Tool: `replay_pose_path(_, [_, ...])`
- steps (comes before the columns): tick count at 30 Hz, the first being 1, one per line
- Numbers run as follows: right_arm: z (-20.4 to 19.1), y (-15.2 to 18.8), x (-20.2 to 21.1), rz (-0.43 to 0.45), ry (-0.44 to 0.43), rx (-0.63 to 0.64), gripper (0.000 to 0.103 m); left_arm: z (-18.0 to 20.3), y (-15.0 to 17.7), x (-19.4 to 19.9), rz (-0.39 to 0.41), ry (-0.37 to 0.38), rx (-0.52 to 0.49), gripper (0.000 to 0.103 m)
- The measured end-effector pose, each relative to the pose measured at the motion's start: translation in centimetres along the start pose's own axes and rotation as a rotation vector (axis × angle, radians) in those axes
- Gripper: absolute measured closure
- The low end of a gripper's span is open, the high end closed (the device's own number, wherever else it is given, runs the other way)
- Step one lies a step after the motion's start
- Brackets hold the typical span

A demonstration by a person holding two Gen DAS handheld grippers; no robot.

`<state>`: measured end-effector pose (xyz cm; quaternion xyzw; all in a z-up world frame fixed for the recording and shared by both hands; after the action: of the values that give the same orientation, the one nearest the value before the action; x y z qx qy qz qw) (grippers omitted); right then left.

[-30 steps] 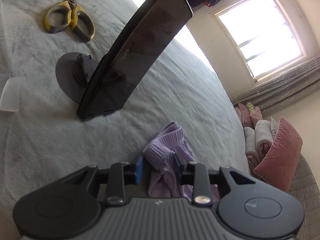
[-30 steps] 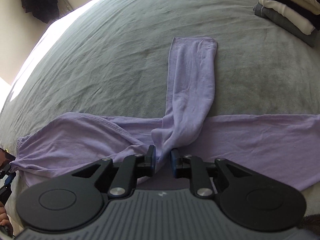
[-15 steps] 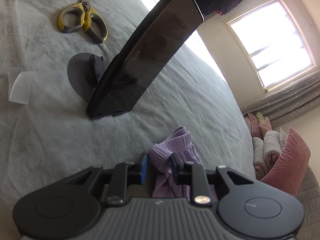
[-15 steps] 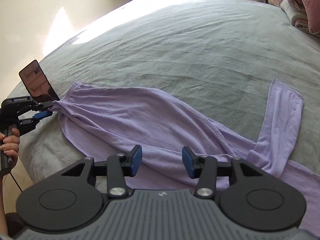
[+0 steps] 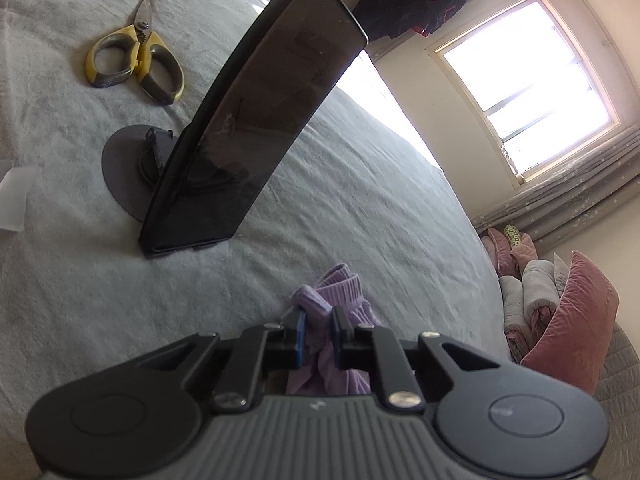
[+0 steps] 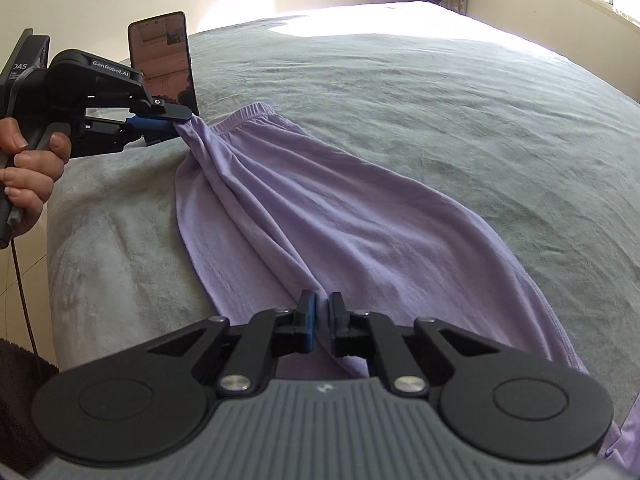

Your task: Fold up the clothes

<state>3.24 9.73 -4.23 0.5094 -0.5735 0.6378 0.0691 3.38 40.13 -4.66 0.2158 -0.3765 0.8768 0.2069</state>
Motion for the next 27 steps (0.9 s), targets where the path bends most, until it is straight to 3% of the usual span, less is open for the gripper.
replay_pose_path(3, [0.7,-0.4,1.3,0.053,0.016,-0.014,0.1,0.2,-0.1,-0.3,0.013,0.029,-0.017,0.092])
replay_pose_path(7, [1.7,-1.0,3.3,0.13,0.045,-0.036,0.1,0.8,-0.3,-1.3,0.051,0.121,0.001,0.092])
replay_pose_path(12, [2.7,-1.5,5.6,0.208,0.066,-0.056,0.1,1.3,-0.4,-2.5,0.055,0.114,-0.014,0.092])
replay_pose_path(16, [1.9,-0.9,5.1,0.167,0.016,-0.02,0.1,0.9,-0.2,-2.7,0.021,0.074,-0.011,0.092])
replay_pose_path(24, [-0.8,1.4,2.4,-0.037,-0.092,0.073,0.099,-0.6,0.3,-0.1,-0.054,0.062,-0.064,0.092])
replay_pose_path(27, [-0.9,0.9,1.9,-0.075,-0.117,0.05,0.089,-1.7,0.9,0.1,-0.08,0.07,-0.068,0.089])
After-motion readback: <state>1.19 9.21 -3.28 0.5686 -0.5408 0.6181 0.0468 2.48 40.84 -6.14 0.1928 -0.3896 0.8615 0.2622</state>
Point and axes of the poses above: each gripper's, at about its wrist camera, not at the fingertips, and x roughly against the way its jaws point, z to its right, y to its underside, the point moved 3 cm from there along -x, roughly the way its jaws point, and after that the axes turned 10 degrees about -x, right-handed, at the moved point
